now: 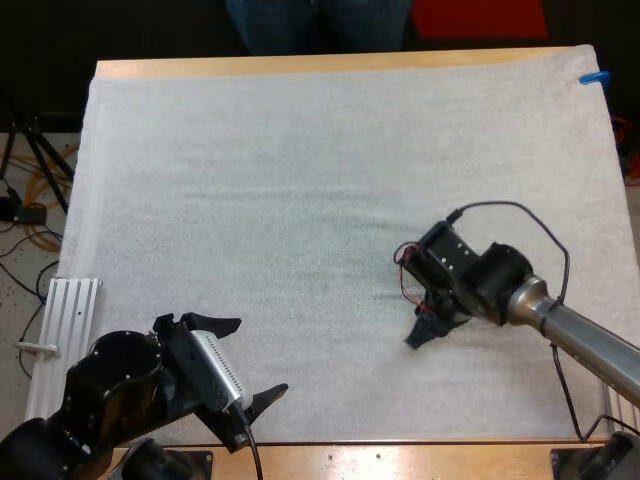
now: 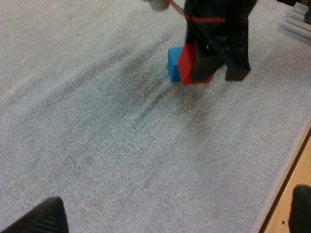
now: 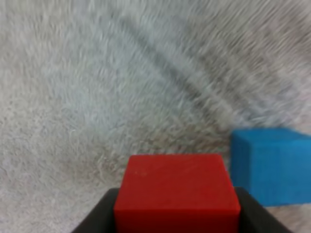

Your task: Stack red cube on blue cube

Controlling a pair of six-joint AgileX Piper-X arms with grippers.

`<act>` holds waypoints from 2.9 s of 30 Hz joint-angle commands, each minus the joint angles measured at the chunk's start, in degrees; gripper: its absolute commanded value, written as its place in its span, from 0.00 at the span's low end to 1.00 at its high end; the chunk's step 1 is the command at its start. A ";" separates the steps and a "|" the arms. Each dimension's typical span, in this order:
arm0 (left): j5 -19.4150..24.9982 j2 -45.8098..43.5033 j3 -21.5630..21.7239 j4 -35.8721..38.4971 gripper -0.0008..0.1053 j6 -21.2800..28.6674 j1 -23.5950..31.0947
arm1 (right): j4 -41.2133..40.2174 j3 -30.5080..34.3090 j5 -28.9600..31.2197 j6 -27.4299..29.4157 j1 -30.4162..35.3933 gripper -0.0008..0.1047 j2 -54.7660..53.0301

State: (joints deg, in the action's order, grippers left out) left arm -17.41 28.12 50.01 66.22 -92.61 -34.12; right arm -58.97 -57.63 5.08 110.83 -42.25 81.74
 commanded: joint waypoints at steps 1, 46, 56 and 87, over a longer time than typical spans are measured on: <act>-0.39 0.16 0.33 -0.49 0.83 0.28 -0.19 | -1.47 -1.38 1.17 0.88 0.03 0.11 -0.33; -0.39 0.16 0.33 -0.49 0.83 1.42 -0.19 | -0.17 -4.14 0.77 4.67 12.08 0.50 9.02; -0.39 0.16 0.33 -0.49 0.83 1.42 -0.19 | -0.26 -4.19 1.83 4.67 12.08 0.68 8.33; 11.21 3.98 0.33 -14.62 0.83 -0.13 14.64 | 7.65 -6.26 -6.26 -6.07 25.85 0.68 -8.80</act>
State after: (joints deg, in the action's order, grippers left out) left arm -7.07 31.40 50.15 53.00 -93.16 -20.36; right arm -51.25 -63.33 -0.57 104.41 -17.40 73.23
